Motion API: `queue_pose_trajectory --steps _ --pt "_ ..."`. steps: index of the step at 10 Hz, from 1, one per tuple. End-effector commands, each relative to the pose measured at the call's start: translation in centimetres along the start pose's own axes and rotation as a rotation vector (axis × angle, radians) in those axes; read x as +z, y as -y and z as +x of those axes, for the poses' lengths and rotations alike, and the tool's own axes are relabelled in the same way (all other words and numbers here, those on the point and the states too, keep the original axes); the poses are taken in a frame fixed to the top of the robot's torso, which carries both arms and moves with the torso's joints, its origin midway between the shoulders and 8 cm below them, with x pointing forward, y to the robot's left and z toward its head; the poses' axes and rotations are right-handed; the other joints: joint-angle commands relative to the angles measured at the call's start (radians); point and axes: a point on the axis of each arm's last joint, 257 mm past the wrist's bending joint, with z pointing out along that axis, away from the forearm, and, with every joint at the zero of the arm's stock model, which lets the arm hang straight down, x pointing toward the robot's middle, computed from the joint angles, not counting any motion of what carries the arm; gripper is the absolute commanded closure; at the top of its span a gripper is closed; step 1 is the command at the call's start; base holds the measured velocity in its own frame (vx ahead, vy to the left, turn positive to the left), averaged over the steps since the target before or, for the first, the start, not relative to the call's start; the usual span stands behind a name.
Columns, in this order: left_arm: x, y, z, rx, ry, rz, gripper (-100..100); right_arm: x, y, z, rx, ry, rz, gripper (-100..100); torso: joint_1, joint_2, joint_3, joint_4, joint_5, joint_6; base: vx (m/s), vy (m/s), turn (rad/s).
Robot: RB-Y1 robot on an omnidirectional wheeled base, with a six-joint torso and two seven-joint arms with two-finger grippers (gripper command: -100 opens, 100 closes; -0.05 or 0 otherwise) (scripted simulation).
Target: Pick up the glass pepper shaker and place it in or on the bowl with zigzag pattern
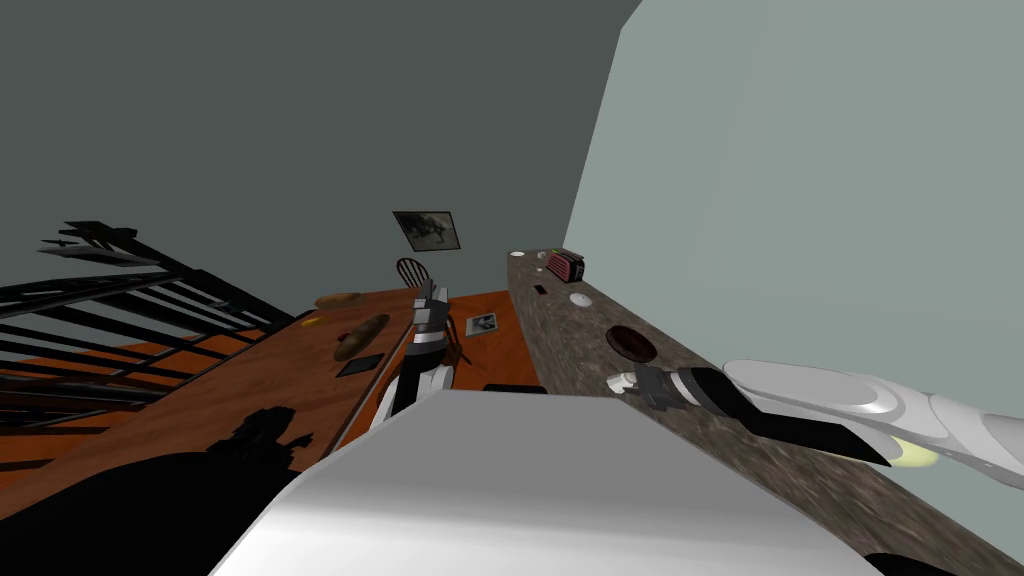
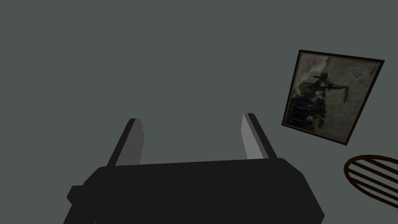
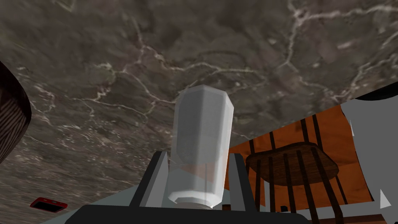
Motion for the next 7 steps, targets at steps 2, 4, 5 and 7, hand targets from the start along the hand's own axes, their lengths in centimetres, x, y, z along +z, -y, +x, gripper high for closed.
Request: queue_pose_trajectory --steps 2,4,5,7 --pt "0.0 0.0 0.0 0.0 0.0 0.0 0 0.0 0.02 0.0 0.0 0.0 0.0 100 0.0 0.0 0.0 0.0 0.0 0.0 0.0 0.0 0.0" --pt "0.0 0.0 0.0 0.0 0.0 0.0 0 -0.3 0.35 -0.1 -0.012 0.001 -0.004 100 0.0 0.0 0.0 0.0 0.0 0.0 0.006 0.007 -0.054" --pt "0.0 0.0 0.0 0.0 0.0 0.0 0 -0.49 0.54 -0.19 -0.021 0.002 -0.008 100 0.001 0.0 0.0 0.0 0.0 0.001 0.023 0.025 -0.142" --pt "0.0 0.0 0.0 0.0 0.0 0.0 0 -0.89 0.9 -0.34 -0.037 0.003 -0.015 100 0.002 -0.001 -0.001 0.0 0.001 0.001 0.021 0.029 -0.098"
